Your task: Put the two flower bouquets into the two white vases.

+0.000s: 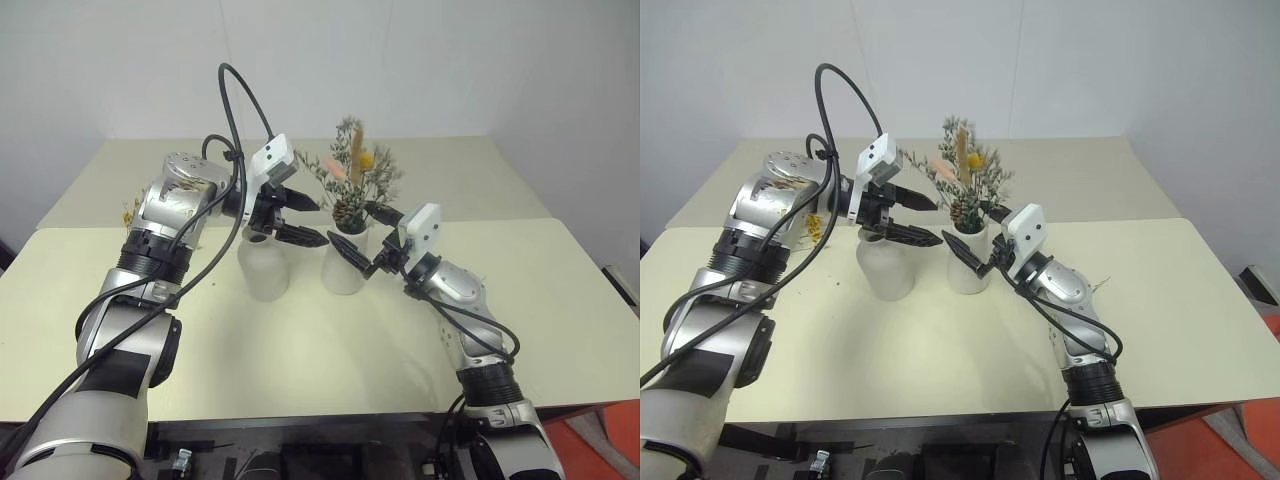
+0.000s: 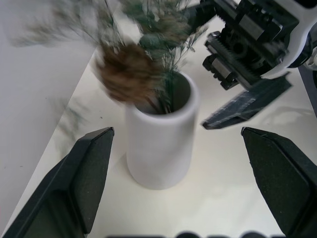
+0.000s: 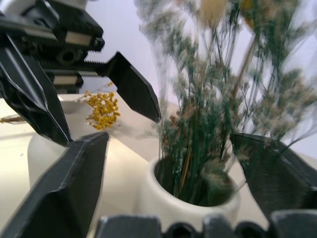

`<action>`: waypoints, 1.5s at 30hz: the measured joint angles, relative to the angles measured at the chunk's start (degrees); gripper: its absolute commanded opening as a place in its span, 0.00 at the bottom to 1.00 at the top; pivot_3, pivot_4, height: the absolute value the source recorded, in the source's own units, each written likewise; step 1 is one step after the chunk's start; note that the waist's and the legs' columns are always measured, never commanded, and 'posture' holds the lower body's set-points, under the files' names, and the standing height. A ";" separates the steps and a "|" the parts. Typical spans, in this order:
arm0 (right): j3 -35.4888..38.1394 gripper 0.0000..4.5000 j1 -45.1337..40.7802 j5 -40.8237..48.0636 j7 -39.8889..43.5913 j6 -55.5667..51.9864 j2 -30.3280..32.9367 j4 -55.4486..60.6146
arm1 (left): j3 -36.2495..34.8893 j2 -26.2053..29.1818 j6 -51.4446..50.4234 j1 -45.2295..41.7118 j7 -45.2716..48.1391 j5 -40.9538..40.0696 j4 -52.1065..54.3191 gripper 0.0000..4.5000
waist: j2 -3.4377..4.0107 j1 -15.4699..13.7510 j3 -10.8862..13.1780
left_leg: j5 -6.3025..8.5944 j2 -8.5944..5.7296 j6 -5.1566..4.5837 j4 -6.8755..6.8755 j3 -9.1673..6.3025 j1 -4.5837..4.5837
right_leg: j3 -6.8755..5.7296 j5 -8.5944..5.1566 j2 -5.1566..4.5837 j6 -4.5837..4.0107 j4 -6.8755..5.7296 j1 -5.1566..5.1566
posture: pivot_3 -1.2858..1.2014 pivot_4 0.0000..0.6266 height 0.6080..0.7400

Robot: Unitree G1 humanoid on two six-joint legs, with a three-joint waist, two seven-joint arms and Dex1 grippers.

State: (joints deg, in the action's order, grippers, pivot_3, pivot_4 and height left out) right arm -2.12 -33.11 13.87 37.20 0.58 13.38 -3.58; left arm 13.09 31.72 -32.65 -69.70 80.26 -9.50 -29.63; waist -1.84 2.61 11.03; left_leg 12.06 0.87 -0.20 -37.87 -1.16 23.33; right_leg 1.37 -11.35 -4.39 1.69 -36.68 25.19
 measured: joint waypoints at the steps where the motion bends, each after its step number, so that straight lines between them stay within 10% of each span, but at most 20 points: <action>1: 0.01 1.00 0.16 0.18 0.02 -0.29 0.27 0.65 | -0.01 0.04 0.00 -0.02 0.02 0.02 0.00 1.00 | 0.00 -0.01 0.00 | 0.00 0.00 0.00 0.00 0.00 0.00 | 0.00 -0.01 0.00 0.01 0.00 0.00 | 0.52 0.24 1.00; 19: 8.30 1.00 6.95 10.82 5.61 -16.61 18.08 15.37 | -2.28 5.71 -2.82 3.39 -0.38 -0.89 7.47 1.00 | 0.00 -0.11 0.00 | 0.00 0.01 0.00 0.00 0.04 -0.06 | 0.05 -0.17 0.00 0.25 -0.02 -0.03 | 0.52 0.24 1.00; 30: 16.02 1.00 0.00 37.25 15.93 -39.51 32.87 22.33 | -14.60 17.97 -18.88 14.72 -9.56 -8.13 28.20 1.00 | -0.02 0.01 0.01 | 0.01 0.08 -0.02 0.00 0.06 -0.18 | 0.11 -0.27 0.04 0.39 -0.02 -0.11 | 0.52 0.24 1.00; 45: 4.33 1.00 -22.14 38.68 16.14 -49.25 28.26 12.95 | -25.84 28.12 -41.06 24.77 -31.01 -10.82 41.71 1.00 | -0.03 -0.30 0.02 | 0.01 0.07 -0.02 0.00 0.06 -0.12 | 0.07 -0.27 0.03 0.38 0.01 -0.05 | 0.52 0.24 1.00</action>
State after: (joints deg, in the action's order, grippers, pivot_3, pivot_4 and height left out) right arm 2.21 -55.25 52.56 53.34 -48.67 41.64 9.36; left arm -12.75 59.84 -73.71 -44.93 49.24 -20.32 12.07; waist -1.87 2.31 11.04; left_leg 12.07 0.94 -0.22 -37.87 -1.10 23.21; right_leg 1.44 -11.62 -4.36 2.07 -36.67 25.13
